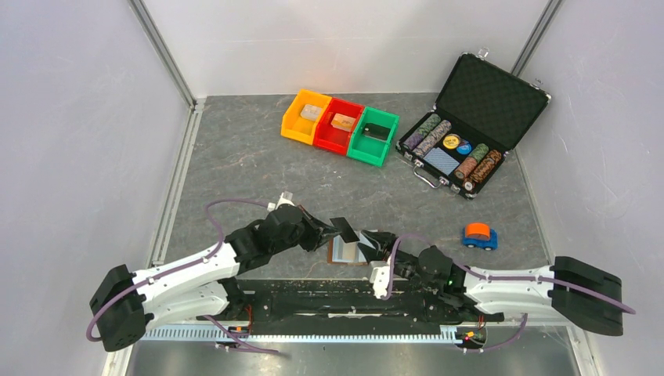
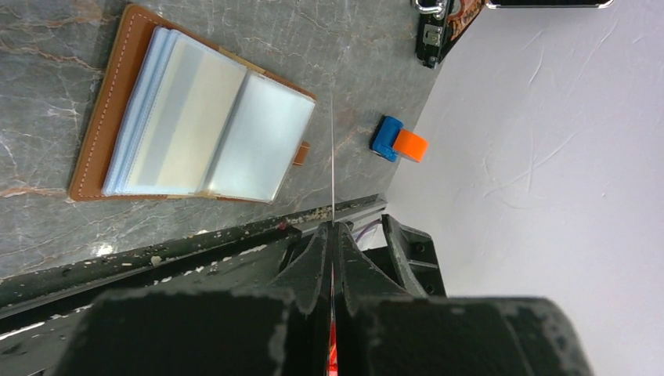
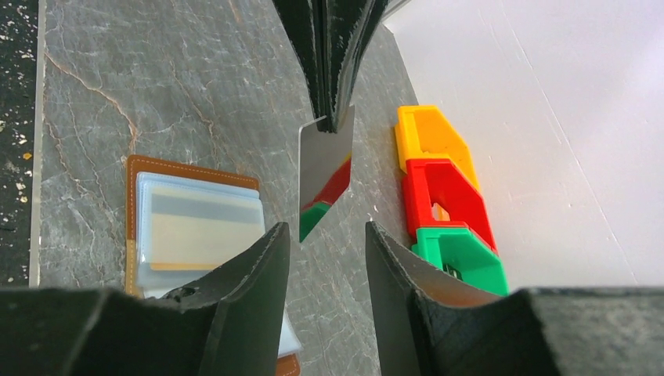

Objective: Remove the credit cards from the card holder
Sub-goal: Place the credit card in the storage box.

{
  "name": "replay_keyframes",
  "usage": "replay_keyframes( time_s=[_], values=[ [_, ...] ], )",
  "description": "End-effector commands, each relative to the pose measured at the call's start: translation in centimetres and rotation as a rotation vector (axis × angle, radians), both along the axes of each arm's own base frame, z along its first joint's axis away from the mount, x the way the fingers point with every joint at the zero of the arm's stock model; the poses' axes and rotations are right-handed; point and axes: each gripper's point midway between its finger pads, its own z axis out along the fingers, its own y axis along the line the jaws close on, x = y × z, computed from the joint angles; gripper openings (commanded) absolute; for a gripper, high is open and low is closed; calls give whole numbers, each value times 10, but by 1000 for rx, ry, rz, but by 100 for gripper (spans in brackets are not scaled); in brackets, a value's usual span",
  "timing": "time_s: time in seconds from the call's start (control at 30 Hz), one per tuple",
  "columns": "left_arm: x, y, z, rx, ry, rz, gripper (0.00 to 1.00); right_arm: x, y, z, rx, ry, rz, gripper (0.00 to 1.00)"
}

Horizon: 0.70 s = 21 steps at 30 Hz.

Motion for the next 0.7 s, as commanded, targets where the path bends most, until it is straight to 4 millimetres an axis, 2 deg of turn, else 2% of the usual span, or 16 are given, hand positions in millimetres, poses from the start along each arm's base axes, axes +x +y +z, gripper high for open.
replay_keyframes(
  time_s=[0.0,0.2,0.3,0.37,0.57,0.67],
  values=[
    [3,-4,14,-97,22,39,2,6,8,36,91,-70,-40,42],
    [2,-4,12,-122,40,50,2,4,15,37,90,-69,-32,37],
    [1,-4,11,-131,50,51,2,4,18,36,85,-71,-37,24],
    [1,-4,10,-140,57,56,2,4,19,36,88,-73,-36,19],
    [-1,-2,10,-178,82,74,2,7,21,35,81,-77,-65,19],
    [-2,-1,9,-181,87,75,2,11,18,37,95,-79,-97,8]
  ],
)
